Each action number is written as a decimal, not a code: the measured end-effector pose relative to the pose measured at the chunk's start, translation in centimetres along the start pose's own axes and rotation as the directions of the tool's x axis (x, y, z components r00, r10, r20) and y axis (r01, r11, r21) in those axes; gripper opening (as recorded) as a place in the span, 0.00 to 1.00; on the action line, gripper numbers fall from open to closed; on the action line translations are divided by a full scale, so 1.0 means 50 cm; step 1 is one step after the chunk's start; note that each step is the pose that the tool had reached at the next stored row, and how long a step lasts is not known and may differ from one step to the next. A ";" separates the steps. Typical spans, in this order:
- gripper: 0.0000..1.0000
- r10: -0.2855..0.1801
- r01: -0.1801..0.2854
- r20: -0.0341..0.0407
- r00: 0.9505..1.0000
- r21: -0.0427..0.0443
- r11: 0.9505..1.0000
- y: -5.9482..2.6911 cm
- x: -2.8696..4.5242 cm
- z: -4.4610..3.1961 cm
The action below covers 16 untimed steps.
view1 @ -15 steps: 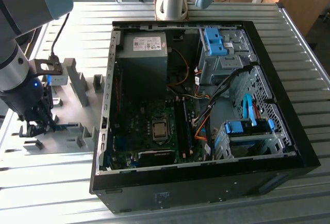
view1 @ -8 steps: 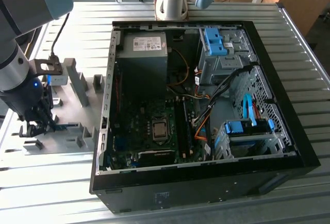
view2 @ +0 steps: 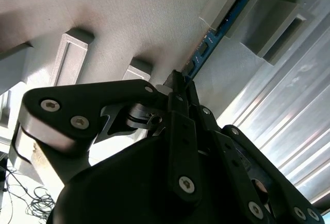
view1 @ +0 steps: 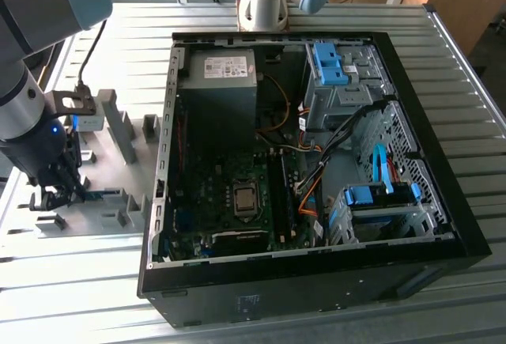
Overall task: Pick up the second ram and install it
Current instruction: 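Pick up the second ram and move it above second insertion slot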
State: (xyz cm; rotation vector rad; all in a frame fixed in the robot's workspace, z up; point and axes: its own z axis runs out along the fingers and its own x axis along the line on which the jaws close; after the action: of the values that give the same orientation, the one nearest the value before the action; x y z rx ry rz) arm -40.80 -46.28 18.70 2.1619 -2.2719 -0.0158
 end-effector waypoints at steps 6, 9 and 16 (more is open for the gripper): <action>0.14 0.000 0.000 0.000 1.000 0.000 1.000 0.000 0.000 -0.012; 0.14 0.000 0.000 0.000 1.000 0.000 1.000 0.000 0.000 -0.019; 0.14 0.000 0.000 0.000 1.000 0.000 1.000 0.000 0.000 -0.020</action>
State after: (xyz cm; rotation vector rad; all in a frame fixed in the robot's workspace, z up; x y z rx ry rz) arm -40.80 -46.28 19.71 2.1615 -2.2715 -0.0159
